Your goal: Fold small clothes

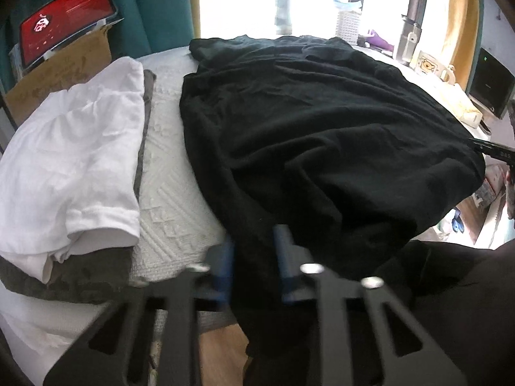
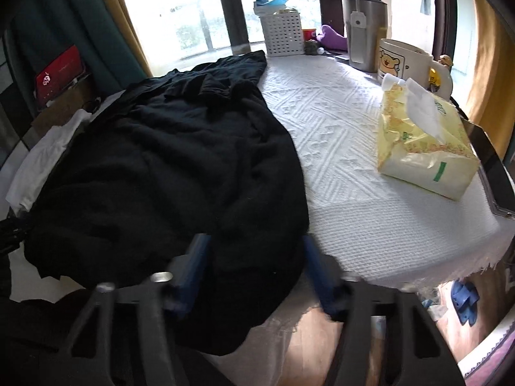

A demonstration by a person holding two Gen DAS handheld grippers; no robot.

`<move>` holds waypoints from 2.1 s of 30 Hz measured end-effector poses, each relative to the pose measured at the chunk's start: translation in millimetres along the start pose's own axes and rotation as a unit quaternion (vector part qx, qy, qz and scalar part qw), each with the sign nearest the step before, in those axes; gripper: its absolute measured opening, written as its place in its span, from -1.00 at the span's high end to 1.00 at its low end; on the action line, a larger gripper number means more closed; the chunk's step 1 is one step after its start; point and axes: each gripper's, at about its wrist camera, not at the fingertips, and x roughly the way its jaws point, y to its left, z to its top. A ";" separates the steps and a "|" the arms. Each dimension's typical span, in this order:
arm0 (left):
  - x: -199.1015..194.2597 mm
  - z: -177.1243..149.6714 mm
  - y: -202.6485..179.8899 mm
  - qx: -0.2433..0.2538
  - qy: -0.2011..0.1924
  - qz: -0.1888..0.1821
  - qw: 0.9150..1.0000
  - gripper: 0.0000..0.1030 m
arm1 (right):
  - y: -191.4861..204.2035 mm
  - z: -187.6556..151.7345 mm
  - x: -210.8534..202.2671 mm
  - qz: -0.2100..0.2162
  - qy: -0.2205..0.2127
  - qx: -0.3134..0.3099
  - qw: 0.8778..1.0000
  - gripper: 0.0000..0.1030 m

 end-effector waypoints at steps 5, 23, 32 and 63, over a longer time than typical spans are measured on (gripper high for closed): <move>-15.7 11.0 4.4 -0.021 -0.030 -0.030 0.999 0.96 | 16.5 2.2 -2.3 -0.008 0.005 -0.040 0.999 0.63; -66.8 118.0 23.4 0.004 -0.173 -0.050 0.984 0.96 | 27.9 87.9 -21.2 0.015 -0.059 -0.087 0.994 0.79; -19.4 157.6 44.1 -0.003 -0.166 -0.023 0.986 0.96 | 14.0 125.9 30.1 0.026 -0.043 -0.065 0.997 0.79; 30.4 92.9 74.6 -0.041 -0.045 0.002 0.998 -0.18 | 11.6 106.0 46.6 -0.047 -0.036 -0.112 0.992 -1.00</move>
